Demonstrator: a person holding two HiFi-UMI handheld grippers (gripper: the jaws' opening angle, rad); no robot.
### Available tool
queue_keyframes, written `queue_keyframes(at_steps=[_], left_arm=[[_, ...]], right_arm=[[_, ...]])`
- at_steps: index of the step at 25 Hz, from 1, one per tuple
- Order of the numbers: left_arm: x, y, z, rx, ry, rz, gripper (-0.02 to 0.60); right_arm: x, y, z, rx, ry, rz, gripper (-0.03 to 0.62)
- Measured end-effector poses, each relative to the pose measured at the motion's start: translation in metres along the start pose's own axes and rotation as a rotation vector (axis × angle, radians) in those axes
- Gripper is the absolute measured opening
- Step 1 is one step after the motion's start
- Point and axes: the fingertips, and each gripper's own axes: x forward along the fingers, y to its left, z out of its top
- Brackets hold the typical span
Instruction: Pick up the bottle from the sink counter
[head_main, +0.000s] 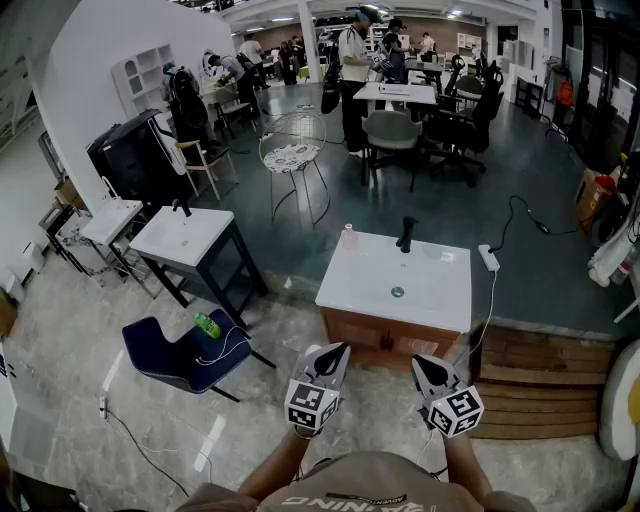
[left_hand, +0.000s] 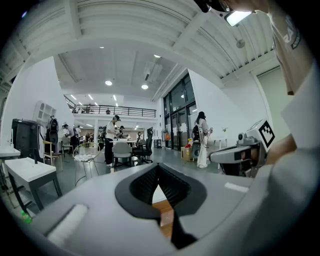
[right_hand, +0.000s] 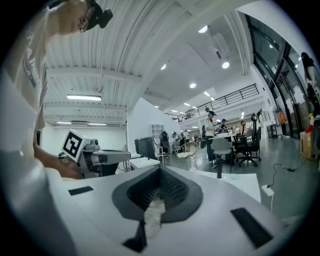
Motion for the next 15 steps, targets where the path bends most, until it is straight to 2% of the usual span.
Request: queue_keyframes(at_steps=[6, 10, 15], left_arm=[[0.014, 0.008, 0.012, -0.017, -0.008, -0.015, 0.009], [0.018, 0.006, 0.016, -0.016, 0.003, -0.009, 0.009], [0.012, 0.004, 0.010, -0.040, 0.033, 0.039, 0.009]], right_arm=[[0.009, -0.005, 0.022, -0.051, -0.039, 0.009, 0.006], [0.011, -0.007, 0.027, -0.112, -0.019, 0.027, 0.006], [0.007, -0.008, 0.018, -0.075, -0.005, 0.064, 0.008]])
